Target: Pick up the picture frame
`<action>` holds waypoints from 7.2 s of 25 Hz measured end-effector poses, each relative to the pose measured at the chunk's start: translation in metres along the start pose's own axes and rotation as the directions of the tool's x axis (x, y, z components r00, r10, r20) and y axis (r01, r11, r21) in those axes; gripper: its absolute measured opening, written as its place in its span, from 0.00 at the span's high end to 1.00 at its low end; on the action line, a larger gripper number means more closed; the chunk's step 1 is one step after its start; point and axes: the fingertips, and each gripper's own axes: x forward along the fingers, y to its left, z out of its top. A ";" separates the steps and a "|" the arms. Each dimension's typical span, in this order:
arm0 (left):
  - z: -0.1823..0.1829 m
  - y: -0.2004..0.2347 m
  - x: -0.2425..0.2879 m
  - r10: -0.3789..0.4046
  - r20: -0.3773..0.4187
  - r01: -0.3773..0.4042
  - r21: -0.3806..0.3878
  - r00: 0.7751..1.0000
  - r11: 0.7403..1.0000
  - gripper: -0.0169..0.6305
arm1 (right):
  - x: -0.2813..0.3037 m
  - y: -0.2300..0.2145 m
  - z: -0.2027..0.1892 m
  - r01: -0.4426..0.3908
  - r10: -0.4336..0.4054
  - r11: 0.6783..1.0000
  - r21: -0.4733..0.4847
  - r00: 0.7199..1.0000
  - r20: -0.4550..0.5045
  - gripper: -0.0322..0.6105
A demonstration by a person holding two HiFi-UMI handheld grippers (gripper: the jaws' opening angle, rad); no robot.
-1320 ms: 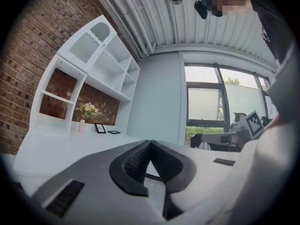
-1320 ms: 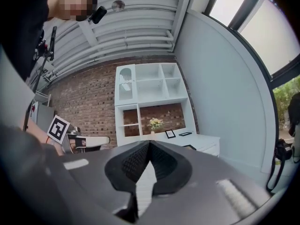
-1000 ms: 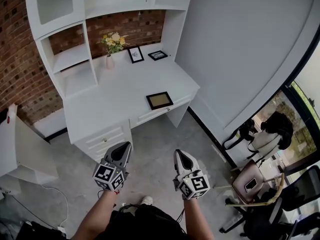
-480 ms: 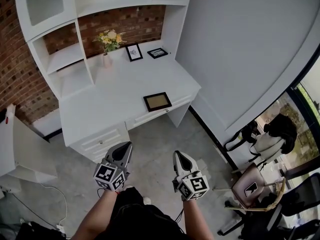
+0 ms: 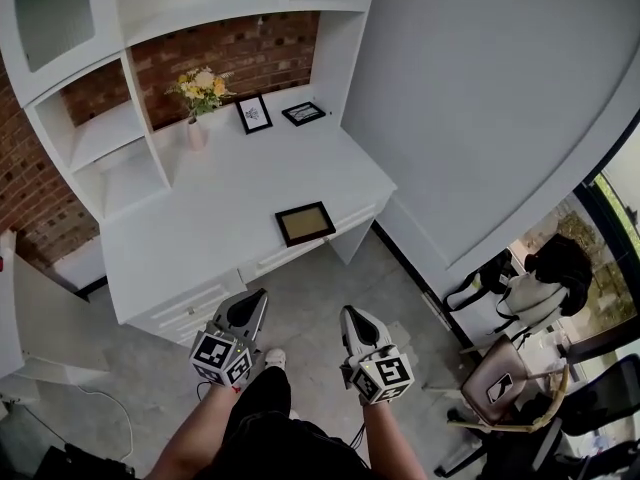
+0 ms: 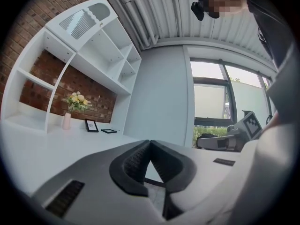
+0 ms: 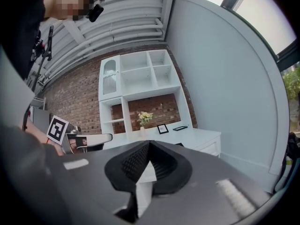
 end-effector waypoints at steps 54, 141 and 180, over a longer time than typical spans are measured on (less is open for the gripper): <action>-0.067 0.088 0.143 0.281 -0.123 -0.296 -0.132 0.952 0.946 0.98 | 0.207 -0.080 -0.112 -0.054 0.255 0.882 0.468 0.890 -0.379 0.78; 0.004 0.125 0.149 0.252 -0.030 -0.254 -0.063 0.967 0.965 0.98 | 0.247 -0.158 0.008 0.000 0.044 0.825 0.566 0.997 -0.063 0.85; 0.083 0.132 0.191 0.217 0.091 -0.220 0.033 0.972 0.975 0.98 | 0.236 -0.187 0.133 -0.025 -0.004 0.981 0.190 0.989 0.148 0.85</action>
